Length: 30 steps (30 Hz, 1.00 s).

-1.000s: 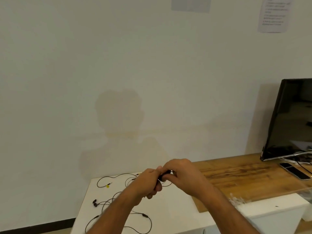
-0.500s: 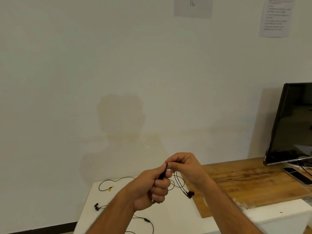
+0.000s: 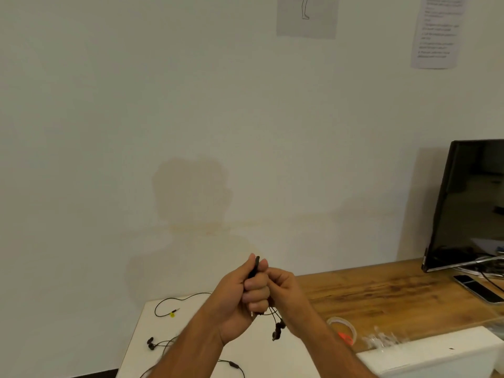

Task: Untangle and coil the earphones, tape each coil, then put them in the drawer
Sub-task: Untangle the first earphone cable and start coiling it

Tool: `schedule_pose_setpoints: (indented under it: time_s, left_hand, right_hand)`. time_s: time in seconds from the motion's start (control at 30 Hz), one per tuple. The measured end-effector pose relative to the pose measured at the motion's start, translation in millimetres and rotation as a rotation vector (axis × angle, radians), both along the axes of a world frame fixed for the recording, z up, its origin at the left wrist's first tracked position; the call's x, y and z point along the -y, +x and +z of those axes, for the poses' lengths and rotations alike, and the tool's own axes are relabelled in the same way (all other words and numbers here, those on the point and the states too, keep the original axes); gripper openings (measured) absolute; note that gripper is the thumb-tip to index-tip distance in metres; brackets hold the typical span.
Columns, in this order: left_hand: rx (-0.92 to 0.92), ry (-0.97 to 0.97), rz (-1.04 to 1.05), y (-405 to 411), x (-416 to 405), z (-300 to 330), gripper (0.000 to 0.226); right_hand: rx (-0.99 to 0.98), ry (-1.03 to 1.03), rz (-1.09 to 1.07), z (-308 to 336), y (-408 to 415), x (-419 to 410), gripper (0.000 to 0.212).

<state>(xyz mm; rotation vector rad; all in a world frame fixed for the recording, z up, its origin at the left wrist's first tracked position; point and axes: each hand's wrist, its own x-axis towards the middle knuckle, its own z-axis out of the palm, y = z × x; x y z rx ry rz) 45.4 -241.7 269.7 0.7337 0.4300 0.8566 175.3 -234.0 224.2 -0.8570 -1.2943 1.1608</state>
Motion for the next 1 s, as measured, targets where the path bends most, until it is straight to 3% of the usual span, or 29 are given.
schedule_pose_setpoints:
  time_s: [0.13, 0.27, 0.5, 0.77, 1.0]
  left_hand:
    - [-0.001, 0.049, 0.121, 2, -1, 3, 0.036]
    - [-0.168, 0.213, 0.258, 0, -6, 1, 0.037]
    - [-0.360, 0.336, 0.419, 1, -10, -2, 0.031]
    - [-0.322, 0.318, 0.449, 5, -10, -3, 0.029]
    - [-0.374, 0.361, 0.474, 5, -14, -6, 0.028]
  right_hand:
    - [0.078, -0.030, 0.019, -9, -7, 10, 0.021]
    - [0.241, -0.037, -0.001, -12, -10, 17, 0.034]
    - [0.514, -0.079, 0.026, -7, -12, 24, 0.026]
    - [0.785, 0.007, -0.136, -8, -16, 23, 0.025]
    - [1.094, 0.215, -0.337, -13, -22, 25, 0.021]
